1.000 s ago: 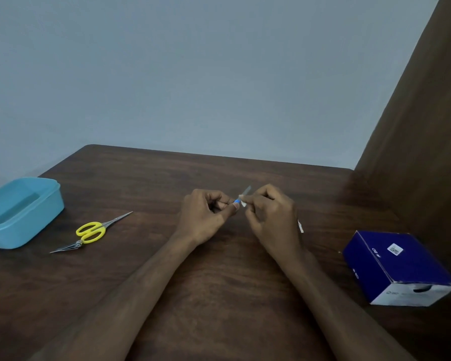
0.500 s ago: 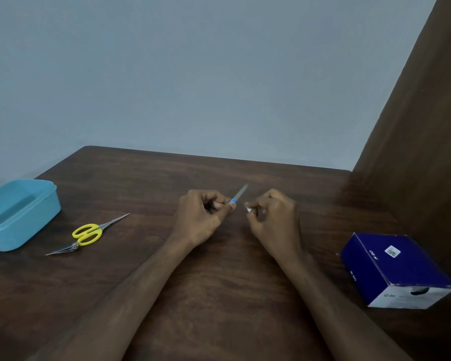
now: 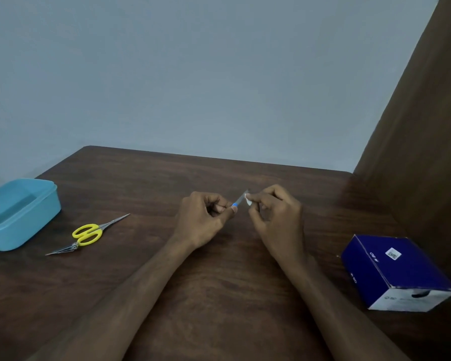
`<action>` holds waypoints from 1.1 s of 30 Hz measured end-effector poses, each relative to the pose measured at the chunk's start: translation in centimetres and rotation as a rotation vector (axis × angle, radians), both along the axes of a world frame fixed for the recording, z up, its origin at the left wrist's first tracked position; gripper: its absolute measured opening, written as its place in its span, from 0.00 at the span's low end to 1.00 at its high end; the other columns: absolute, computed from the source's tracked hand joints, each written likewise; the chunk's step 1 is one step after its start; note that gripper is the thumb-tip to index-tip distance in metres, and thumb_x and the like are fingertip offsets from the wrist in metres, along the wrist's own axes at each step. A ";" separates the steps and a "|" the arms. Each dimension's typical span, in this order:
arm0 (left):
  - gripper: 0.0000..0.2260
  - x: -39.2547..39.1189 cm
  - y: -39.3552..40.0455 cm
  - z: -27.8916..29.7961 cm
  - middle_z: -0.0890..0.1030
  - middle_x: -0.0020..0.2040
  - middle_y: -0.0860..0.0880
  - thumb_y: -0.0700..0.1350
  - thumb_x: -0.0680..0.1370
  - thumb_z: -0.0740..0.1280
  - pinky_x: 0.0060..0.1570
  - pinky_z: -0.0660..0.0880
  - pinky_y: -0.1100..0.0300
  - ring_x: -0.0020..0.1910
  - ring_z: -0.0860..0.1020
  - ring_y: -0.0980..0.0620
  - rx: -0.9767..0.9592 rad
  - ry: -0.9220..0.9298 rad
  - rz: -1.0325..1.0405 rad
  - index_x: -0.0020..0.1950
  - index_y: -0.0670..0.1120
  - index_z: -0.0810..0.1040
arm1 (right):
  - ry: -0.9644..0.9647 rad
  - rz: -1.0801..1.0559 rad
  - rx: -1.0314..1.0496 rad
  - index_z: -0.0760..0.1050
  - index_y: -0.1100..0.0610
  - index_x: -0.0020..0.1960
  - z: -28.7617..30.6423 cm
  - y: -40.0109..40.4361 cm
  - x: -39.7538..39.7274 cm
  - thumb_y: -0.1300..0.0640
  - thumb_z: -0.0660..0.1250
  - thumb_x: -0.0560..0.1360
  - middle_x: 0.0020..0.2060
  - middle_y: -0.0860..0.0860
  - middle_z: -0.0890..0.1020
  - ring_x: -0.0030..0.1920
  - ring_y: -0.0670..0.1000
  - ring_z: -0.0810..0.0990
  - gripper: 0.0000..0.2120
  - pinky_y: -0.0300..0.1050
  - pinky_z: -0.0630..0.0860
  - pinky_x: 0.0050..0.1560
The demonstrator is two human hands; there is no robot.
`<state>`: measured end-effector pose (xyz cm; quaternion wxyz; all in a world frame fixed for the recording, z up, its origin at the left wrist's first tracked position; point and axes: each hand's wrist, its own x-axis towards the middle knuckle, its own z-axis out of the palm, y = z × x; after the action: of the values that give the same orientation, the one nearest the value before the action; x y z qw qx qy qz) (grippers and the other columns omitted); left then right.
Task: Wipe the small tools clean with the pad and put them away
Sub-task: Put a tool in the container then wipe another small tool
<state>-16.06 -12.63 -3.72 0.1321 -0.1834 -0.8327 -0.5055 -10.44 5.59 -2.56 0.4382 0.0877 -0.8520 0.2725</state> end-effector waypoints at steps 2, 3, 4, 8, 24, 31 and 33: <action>0.11 0.2 0.0 0.2 0.82 0.32 0.57 0.51 0.75 0.80 0.36 0.76 0.59 0.32 0.80 0.59 -0.010 0.006 -0.017 0.35 0.53 0.83 | 0.029 0.037 0.020 0.88 0.59 0.54 0.0 -0.4 0.1 0.69 0.75 0.74 0.42 0.49 0.80 0.40 0.41 0.76 0.11 0.33 0.73 0.44; 0.12 0.2 -0.1 0.3 0.82 0.32 0.56 0.51 0.75 0.80 0.37 0.77 0.58 0.33 0.81 0.58 -0.013 0.010 -0.026 0.35 0.53 0.83 | 0.021 0.050 0.037 0.88 0.59 0.53 -0.1 -0.5 -0.1 0.69 0.75 0.74 0.41 0.49 0.79 0.40 0.41 0.75 0.11 0.33 0.73 0.43; 0.12 0.2 -0.1 0.2 0.82 0.32 0.56 0.51 0.75 0.80 0.37 0.78 0.57 0.33 0.81 0.58 -0.017 0.013 -0.028 0.34 0.52 0.83 | -0.002 0.055 0.053 0.88 0.59 0.51 -0.3 -0.6 -0.4 0.68 0.76 0.74 0.39 0.49 0.78 0.38 0.42 0.74 0.09 0.35 0.74 0.41; 0.12 -0.1 -0.1 0.0 0.82 0.31 0.59 0.53 0.74 0.80 0.36 0.77 0.58 0.30 0.78 0.63 -0.038 -0.009 0.006 0.34 0.54 0.82 | -0.083 0.011 0.095 0.87 0.59 0.43 -0.9 -0.4 -1.0 0.68 0.76 0.71 0.36 0.45 0.73 0.34 0.46 0.73 0.05 0.44 0.76 0.37; 0.11 -0.1 0.0 -0.1 0.81 0.31 0.60 0.54 0.75 0.79 0.36 0.75 0.58 0.30 0.77 0.63 -0.006 0.000 -0.027 0.34 0.57 0.83 | 0.042 -0.097 -0.033 0.88 0.59 0.52 0.0 0.5 -0.3 0.68 0.76 0.73 0.41 0.50 0.81 0.38 0.43 0.76 0.10 0.35 0.75 0.43; 0.15 0.1 -0.1 0.2 0.79 0.30 0.59 0.49 0.76 0.80 0.36 0.75 0.59 0.31 0.76 0.62 0.042 0.019 -0.053 0.32 0.59 0.81 | -0.068 -0.128 -0.022 0.89 0.56 0.49 -0.8 0.7 -1.1 0.65 0.78 0.74 0.38 0.47 0.78 0.33 0.41 0.73 0.06 0.33 0.73 0.40; 0.14 0.0 -0.1 0.1 0.79 0.30 0.59 0.50 0.76 0.80 0.35 0.74 0.61 0.30 0.76 0.62 0.034 0.010 -0.044 0.33 0.59 0.81 | -0.025 -0.149 -0.076 0.89 0.57 0.51 -0.5 0.8 -0.9 0.66 0.77 0.74 0.39 0.47 0.78 0.34 0.42 0.73 0.08 0.26 0.69 0.41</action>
<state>-16.04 -12.78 -3.63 0.1283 -0.2021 -0.8191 -0.5214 -11.35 6.37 -3.04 0.4498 0.0042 -0.8506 0.2723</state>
